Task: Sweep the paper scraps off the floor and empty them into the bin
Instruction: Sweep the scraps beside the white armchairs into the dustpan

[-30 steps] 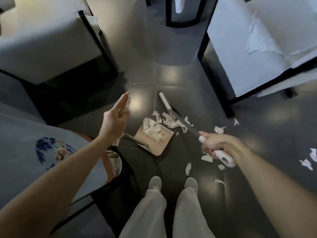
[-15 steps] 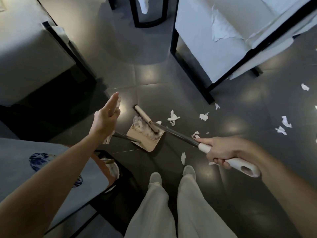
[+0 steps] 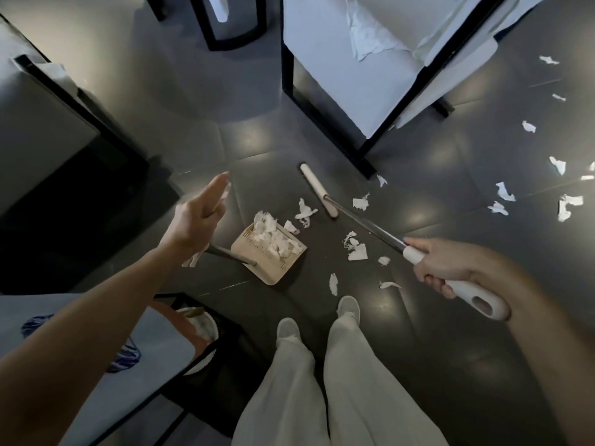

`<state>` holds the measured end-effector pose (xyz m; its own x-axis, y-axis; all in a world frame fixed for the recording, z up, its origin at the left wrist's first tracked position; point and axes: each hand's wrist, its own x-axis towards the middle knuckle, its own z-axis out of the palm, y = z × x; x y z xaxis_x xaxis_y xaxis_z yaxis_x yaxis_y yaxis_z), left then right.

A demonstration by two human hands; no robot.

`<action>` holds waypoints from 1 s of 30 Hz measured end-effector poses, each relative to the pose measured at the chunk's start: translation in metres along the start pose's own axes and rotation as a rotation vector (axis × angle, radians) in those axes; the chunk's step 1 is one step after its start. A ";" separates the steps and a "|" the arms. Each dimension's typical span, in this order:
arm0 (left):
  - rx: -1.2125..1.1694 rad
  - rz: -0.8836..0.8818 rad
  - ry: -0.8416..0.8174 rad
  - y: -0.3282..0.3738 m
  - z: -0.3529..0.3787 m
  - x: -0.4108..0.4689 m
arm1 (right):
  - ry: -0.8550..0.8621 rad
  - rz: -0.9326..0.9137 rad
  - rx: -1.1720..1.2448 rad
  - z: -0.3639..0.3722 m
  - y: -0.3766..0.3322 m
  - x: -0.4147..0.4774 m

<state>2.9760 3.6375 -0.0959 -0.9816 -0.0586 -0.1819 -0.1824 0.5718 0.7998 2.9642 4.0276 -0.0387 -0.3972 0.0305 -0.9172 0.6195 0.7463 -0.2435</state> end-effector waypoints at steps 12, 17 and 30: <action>0.002 0.001 -0.032 0.001 0.001 0.016 | 0.099 0.056 -0.078 0.019 0.018 0.073; -0.047 -0.034 0.026 0.002 0.008 0.028 | -0.047 0.062 0.062 0.032 0.018 0.083; 0.018 0.047 -0.003 0.023 0.032 0.062 | -0.228 0.042 -0.009 0.050 -0.004 0.027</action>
<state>2.9132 3.6726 -0.1071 -0.9888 -0.0296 -0.1462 -0.1355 0.5881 0.7973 2.9844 3.9922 -0.0782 -0.2072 -0.0889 -0.9743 0.6261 0.7532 -0.2019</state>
